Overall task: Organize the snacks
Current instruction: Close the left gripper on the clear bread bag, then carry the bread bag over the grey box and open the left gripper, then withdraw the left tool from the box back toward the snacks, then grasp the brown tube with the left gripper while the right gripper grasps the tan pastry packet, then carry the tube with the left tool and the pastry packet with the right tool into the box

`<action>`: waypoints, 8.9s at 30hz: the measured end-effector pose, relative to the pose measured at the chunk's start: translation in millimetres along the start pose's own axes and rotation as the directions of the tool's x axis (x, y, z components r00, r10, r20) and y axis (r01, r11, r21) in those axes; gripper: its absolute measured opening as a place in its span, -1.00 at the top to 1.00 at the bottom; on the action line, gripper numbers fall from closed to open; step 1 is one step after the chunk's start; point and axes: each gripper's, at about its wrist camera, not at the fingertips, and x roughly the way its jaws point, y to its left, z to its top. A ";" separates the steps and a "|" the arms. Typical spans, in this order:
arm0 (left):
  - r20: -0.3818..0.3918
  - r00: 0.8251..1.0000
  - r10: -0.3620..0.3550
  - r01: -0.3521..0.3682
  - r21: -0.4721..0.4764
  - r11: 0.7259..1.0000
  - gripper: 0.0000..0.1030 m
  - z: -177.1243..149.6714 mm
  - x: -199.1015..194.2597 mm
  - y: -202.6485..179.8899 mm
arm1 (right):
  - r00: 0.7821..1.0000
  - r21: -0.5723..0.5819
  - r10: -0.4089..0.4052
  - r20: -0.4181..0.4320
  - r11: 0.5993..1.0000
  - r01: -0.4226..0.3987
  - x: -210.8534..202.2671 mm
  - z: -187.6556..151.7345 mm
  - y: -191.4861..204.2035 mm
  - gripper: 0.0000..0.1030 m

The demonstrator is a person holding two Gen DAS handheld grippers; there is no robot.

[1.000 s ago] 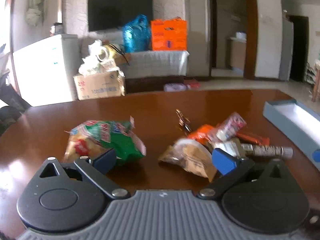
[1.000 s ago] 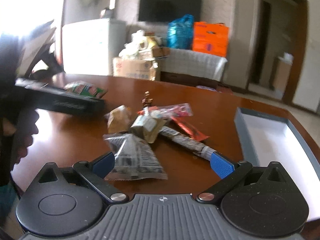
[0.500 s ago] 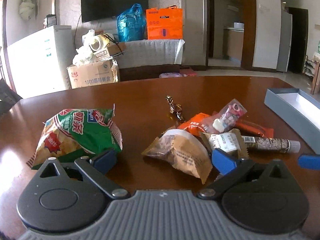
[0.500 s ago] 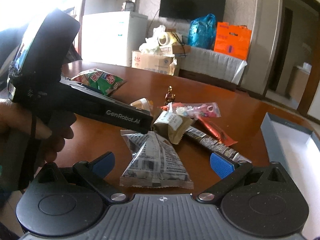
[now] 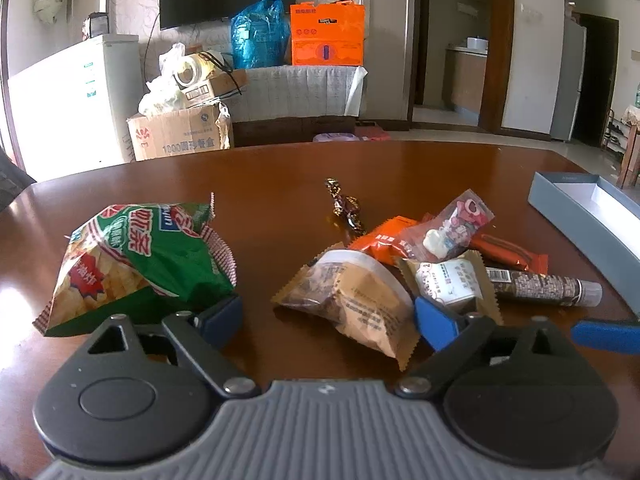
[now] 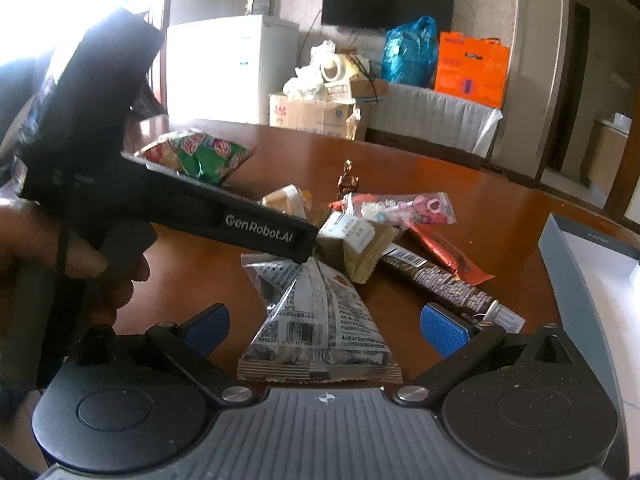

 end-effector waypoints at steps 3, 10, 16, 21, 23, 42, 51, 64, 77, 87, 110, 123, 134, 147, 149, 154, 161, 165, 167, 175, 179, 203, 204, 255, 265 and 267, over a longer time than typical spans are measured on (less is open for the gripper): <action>-0.005 0.999 -0.035 0.035 -0.003 0.999 -0.44 0.8 3.2 -1.5 | 0.999 0.039 0.040 -0.025 0.998 -0.039 7.5 0.7 -3.8 -0.41; -0.008 0.998 -0.061 0.061 0.005 0.998 0.07 -0.6 9.9 -2.6 | 0.999 0.057 0.044 -0.032 0.997 -0.042 7.3 3.3 -6.4 -0.27; -0.010 0.996 -0.094 0.094 0.002 0.996 0.30 0.4 8.8 -0.1 | 0.999 0.036 0.032 -0.040 0.999 -0.030 3.5 7.1 -4.4 -0.11; -0.002 0.994 -0.113 0.113 -0.034 0.993 0.34 6.5 0.4 8.3 | 0.999 0.045 0.034 -0.022 0.998 -0.033 -5.1 10.5 -5.0 -0.01; 0.014 0.994 -0.112 0.113 -0.036 0.993 0.34 9.7 -5.6 12.2 | 0.999 0.051 0.036 -0.004 0.998 -0.036 -10.6 12.6 -5.8 0.00; 0.057 0.996 -0.067 0.067 0.010 0.998 0.35 23.2 -41.1 20.9 | 0.998 0.069 0.015 0.065 0.997 -0.019 -42.4 19.4 -4.0 0.12; 0.094 0.991 -0.095 0.090 0.050 0.995 0.35 32.5 -54.8 -4.3 | 0.995 0.076 -0.031 0.093 0.997 0.024 -58.8 24.5 -8.0 0.14; 0.112 0.984 -0.141 0.131 0.090 0.987 0.35 47.9 -66.6 -47.4 | 0.988 0.134 -0.113 0.107 0.986 0.098 -83.5 25.9 -37.3 0.16; 0.110 0.967 -0.229 0.210 0.158 0.965 0.35 68.2 -57.7 -124.4 | 0.972 0.249 -0.213 0.102 0.951 0.182 -102.4 15.5 -91.9 0.21; 0.084 0.946 -0.313 0.289 0.221 0.932 0.35 79.9 -43.0 -219.1 | 0.948 0.355 -0.313 0.058 0.894 0.273 -106.5 -7.5 -137.2 0.34; 0.099 0.949 -0.301 0.262 0.287 0.921 -0.62 53.5 -10.7 -298.3 | 0.926 0.529 -0.374 -0.051 0.776 0.343 -101.9 -56.4 -189.3 0.81; 0.098 0.949 -0.301 0.261 0.297 0.919 -0.73 53.4 -18.9 -284.9 | 0.927 0.531 -0.372 -0.046 0.777 0.338 -101.3 -53.5 -190.1 0.80; 0.105 0.955 -0.278 0.248 0.236 0.940 -0.73 51.3 -32.3 -254.5 | 0.907 0.508 -0.421 -0.009 0.779 0.367 -104.1 -51.4 -179.7 0.05; 0.126 0.984 -0.130 0.112 0.136 0.984 -0.84 41.3 -55.3 -156.5 | 0.918 0.357 -0.385 0.092 0.873 0.331 -90.5 -24.4 -134.0 -0.19; 0.125 0.987 -0.097 0.079 0.139 0.987 -0.84 35.3 -57.0 -140.0 | 0.921 0.348 -0.377 0.099 0.880 0.322 -88.3 -20.6 -128.7 -0.19; 0.099 0.994 -0.049 0.037 0.112 0.993 -0.83 21.2 -55.2 -105.0 | 0.936 0.288 -0.336 0.110 0.912 0.293 -78.6 -11.9 -109.3 -0.19; 0.071 0.997 -0.025 0.019 0.078 0.997 -0.84 13.7 -44.9 -79.5 | 0.962 0.134 -0.253 0.101 0.962 0.239 -52.2 2.2 -71.9 -0.19; 0.055 0.998 -0.020 0.016 0.082 0.997 -0.84 8.2 -34.9 -77.6 | 0.973 0.114 -0.221 0.065 0.970 0.213 -35.8 0.8 -65.5 -0.18; 0.037 0.999 -0.033 0.030 0.076 0.997 -0.84 8.5 -28.4 -77.6 | 0.976 0.110 -0.213 0.043 0.972 0.208 -30.6 -0.9 -66.8 -0.18; 0.021 0.999 -0.050 0.049 0.058 0.997 -0.84 11.5 -12.8 -85.1 | 0.982 0.059 -0.188 -0.024 0.980 0.189 -11.3 -12.1 -72.0 -0.18; 0.009 0.999 -0.045 0.044 0.049 0.998 -0.84 12.3 -6.1 -84.5 | 0.981 0.029 -0.187 -0.048 0.982 0.188 -2.3 -13.6 -72.9 -0.19; -0.038 0.998 -0.045 0.046 0.020 0.999 -0.83 12.3 27.4 -78.5 | 0.988 0.080 -0.143 -0.055 0.986 0.147 10.4 -9.5 -84.0 -0.31; -0.040 0.998 -0.049 0.049 0.021 0.999 -0.83 12.3 28.4 -78.4 | 0.989 0.083 -0.140 -0.055 0.986 0.145 10.6 -8.8 -84.7 -0.30; 0.059 0.981 -0.184 0.175 0.136 0.975 0.28 35.9 -19.8 -93.1 | 0.994 0.157 -0.113 0.003 0.981 0.111 -47.8 2.6 -94.4 0.52; 0.048 0.972 -0.231 0.219 0.184 0.958 0.28 37.4 -29.5 -132.8 | 0.986 0.227 -0.167 0.015 0.961 0.159 -71.7 -4.7 -112.5 0.52; 0.048 0.970 -0.239 0.226 0.191 0.955 0.28 36.9 -29.9 -141.1 | 0.983 0.246 -0.181 0.016 0.954 0.172 -75.8 -7.2 -118.2 0.52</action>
